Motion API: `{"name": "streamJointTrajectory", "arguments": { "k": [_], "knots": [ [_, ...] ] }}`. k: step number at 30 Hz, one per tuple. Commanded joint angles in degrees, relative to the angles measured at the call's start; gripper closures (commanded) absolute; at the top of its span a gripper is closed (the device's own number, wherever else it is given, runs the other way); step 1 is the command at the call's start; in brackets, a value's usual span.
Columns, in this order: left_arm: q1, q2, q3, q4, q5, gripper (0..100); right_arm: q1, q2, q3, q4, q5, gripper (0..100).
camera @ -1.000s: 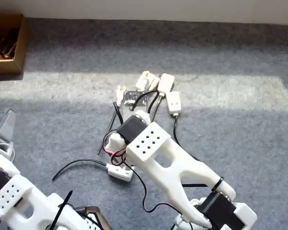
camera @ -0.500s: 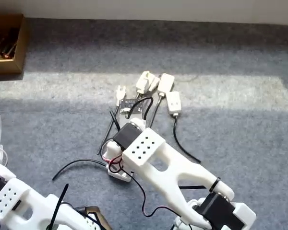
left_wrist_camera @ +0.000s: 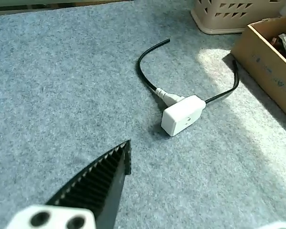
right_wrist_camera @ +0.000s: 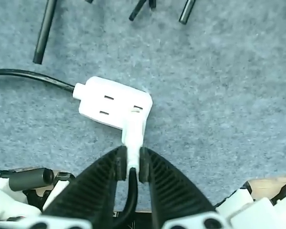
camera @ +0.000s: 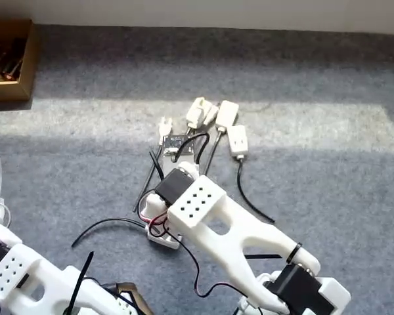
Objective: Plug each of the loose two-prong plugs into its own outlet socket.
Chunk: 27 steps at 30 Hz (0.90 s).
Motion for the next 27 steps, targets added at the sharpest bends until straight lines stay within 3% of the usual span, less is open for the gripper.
{"name": "streamJointTrajectory", "arguments": {
  "k": [1,15,27],
  "knots": [
    [-0.4,-0.5,-2.6,-1.0,0.3,45,-0.2,1.6,-0.2,0.1,-0.3,99.3],
    [-0.5,-0.7,-2.6,-1.0,0.3,45,-0.2,15.3,-0.5,-0.4,0.1,99.3],
    [1.1,-0.7,-3.1,-0.7,-2.5,45,2.4,16.0,-0.5,-5.1,9.8,98.9]
  ]
}}
